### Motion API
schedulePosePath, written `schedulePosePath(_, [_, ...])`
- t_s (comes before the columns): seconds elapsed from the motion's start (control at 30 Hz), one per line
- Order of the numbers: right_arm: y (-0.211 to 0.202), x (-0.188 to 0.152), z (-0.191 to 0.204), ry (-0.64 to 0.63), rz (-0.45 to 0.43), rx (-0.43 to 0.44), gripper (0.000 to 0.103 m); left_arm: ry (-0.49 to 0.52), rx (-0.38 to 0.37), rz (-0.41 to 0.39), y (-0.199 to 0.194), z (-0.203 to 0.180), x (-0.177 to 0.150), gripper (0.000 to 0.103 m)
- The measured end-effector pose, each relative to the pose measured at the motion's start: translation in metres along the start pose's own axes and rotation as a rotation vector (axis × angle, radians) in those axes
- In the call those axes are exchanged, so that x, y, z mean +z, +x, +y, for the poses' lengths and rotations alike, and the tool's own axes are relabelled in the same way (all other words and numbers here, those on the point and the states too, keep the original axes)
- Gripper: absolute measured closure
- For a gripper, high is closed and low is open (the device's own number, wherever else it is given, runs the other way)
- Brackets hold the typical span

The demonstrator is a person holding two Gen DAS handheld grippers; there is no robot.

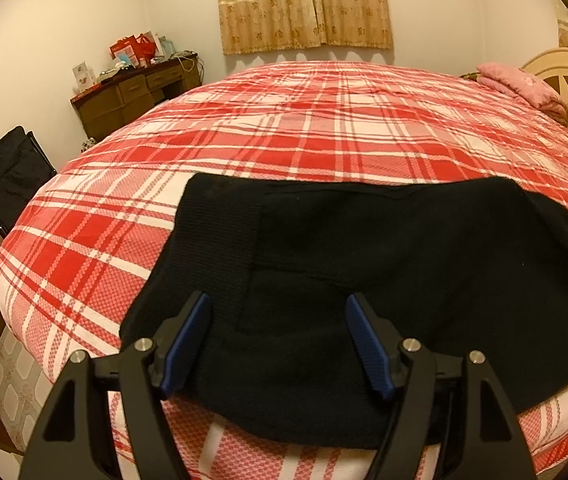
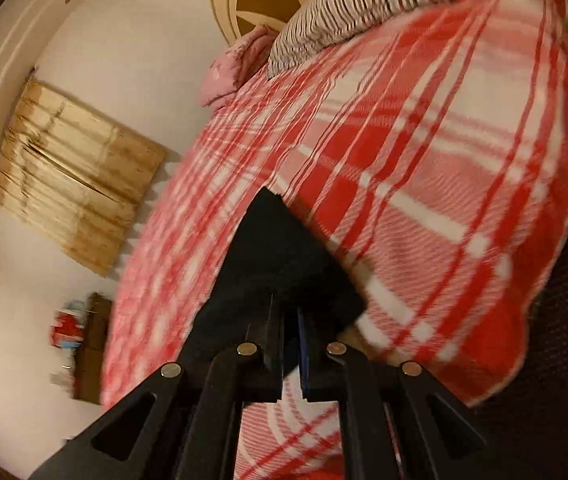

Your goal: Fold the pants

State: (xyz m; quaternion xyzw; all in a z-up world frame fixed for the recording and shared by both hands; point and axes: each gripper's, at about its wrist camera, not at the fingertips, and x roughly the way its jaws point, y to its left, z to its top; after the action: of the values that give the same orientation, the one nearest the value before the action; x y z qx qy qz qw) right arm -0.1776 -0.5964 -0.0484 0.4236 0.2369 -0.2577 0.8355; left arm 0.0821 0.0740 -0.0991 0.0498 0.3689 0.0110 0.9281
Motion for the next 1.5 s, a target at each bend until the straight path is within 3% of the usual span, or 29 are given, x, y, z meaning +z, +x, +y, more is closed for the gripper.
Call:
schedulePosePath(0.1, [-0.013,-0.01,0.039,-0.166,-0.101,-0.106,0.097,0.0,-0.013,-0.001,-0.004,0.002,0.001,0.03])
schedulePosePath(0.13, [-0.021,-0.018,0.057,-0.218,-0.15,-0.109,0.096,-0.007,-0.023,-0.002,-0.006,0.003,0.001,0.03])
schedulePosePath(0.2, [-0.023,-0.03,0.074,-0.243,-0.136,-0.039,0.09,-0.019,-0.042,-0.014,-0.012,0.005,0.001,0.03])
schedulePosePath(0.27, [-0.014,-0.053,0.097,-0.256,-0.051,0.092,0.048,-0.021,-0.072,-0.041,-0.02,0.004,0.001,0.03])
schedulePosePath(0.3, [-0.011,-0.063,0.105,-0.263,-0.031,0.132,0.04,-0.006,-0.082,-0.058,-0.025,0.001,0.002,0.03])
schedulePosePath(0.4, [0.0,-0.081,0.12,-0.259,0.007,0.185,0.038,0.049,-0.076,-0.077,-0.029,-0.009,0.001,0.03])
schedulePosePath(0.47, [0.015,-0.097,0.13,-0.237,0.084,0.274,0.038,0.07,-0.08,-0.074,-0.028,-0.012,-0.002,0.03])
schedulePosePath(0.6, [0.044,-0.127,0.142,-0.241,0.187,0.307,0.038,0.038,-0.105,-0.039,-0.019,-0.009,-0.007,0.03])
schedulePosePath(0.7, [0.063,-0.136,0.138,-0.187,0.241,0.283,0.038,0.023,-0.112,-0.024,-0.016,-0.004,-0.01,0.029])
schedulePosePath(0.83, [0.074,-0.145,0.134,-0.142,0.251,0.303,0.039,0.017,-0.113,-0.02,-0.012,-0.006,-0.014,0.029])
schedulePosePath(0.9, [0.087,-0.148,0.145,-0.15,0.279,0.339,0.049,0.026,-0.101,-0.022,-0.012,-0.009,-0.015,0.027])
schedulePosePath(0.97, [0.099,-0.15,0.147,-0.145,0.302,0.336,0.065,0.031,-0.093,-0.023,-0.012,-0.01,-0.015,0.027])
schedulePosePath(1.0, [0.104,-0.152,0.148,-0.141,0.306,0.325,0.065,0.028,-0.095,-0.021,-0.013,-0.01,-0.015,0.027])
schedulePosePath(1.13, [0.119,-0.156,0.154,-0.152,0.323,0.296,0.082,0.016,-0.117,-0.011,-0.012,-0.006,-0.014,0.027])
schedulePosePath(1.17, [0.117,-0.157,0.157,-0.162,0.329,0.308,0.095,0.017,-0.117,-0.011,-0.011,-0.005,-0.014,0.027])
schedulePosePath(1.2, [0.113,-0.157,0.157,-0.168,0.327,0.313,0.1,0.019,-0.116,-0.011,-0.011,-0.006,-0.014,0.027])
schedulePosePath(1.37, [0.081,-0.152,0.14,-0.156,0.344,0.346,0.099,0.019,-0.116,-0.01,-0.011,-0.006,-0.014,0.027])
schedulePosePath(1.5, [0.087,-0.164,0.123,-0.166,0.383,0.318,0.099,0.02,-0.114,-0.009,-0.011,-0.008,-0.014,0.027])
